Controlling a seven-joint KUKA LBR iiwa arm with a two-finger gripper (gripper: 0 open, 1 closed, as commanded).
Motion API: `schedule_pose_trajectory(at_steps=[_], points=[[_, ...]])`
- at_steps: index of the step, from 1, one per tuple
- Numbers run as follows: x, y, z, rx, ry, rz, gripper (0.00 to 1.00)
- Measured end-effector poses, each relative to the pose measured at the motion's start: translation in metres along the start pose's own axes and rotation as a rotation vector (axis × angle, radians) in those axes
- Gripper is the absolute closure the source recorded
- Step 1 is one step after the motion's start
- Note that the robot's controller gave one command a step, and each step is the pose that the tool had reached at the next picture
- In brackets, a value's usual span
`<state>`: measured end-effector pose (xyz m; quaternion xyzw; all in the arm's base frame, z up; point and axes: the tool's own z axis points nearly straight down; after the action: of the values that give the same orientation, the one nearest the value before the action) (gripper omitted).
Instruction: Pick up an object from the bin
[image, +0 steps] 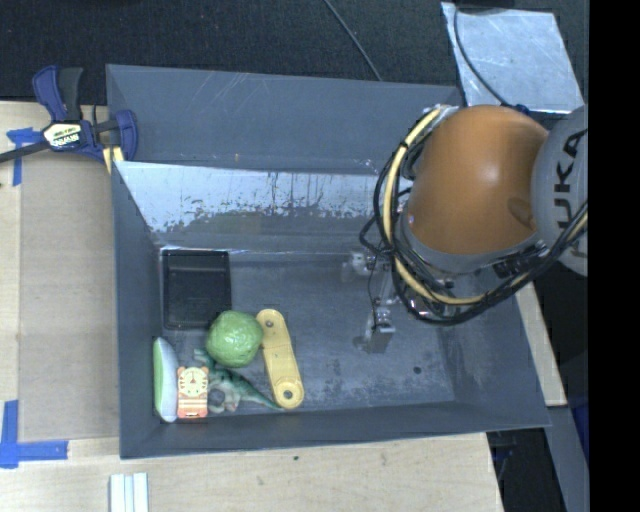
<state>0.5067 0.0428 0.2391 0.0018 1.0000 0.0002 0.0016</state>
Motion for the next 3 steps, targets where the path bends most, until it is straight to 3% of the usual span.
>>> schedule_pose_trajectory(at_steps=[1, 2, 3], points=[[0.0, 0.0, 0.0, 0.0, 0.0, 0.0, 0.0], [0.008, 0.007, -0.019, 0.002, 0.012, 0.0, 0.0], [-0.001, 0.009, 0.004, 0.0, 0.003, -0.196, 0.0]])
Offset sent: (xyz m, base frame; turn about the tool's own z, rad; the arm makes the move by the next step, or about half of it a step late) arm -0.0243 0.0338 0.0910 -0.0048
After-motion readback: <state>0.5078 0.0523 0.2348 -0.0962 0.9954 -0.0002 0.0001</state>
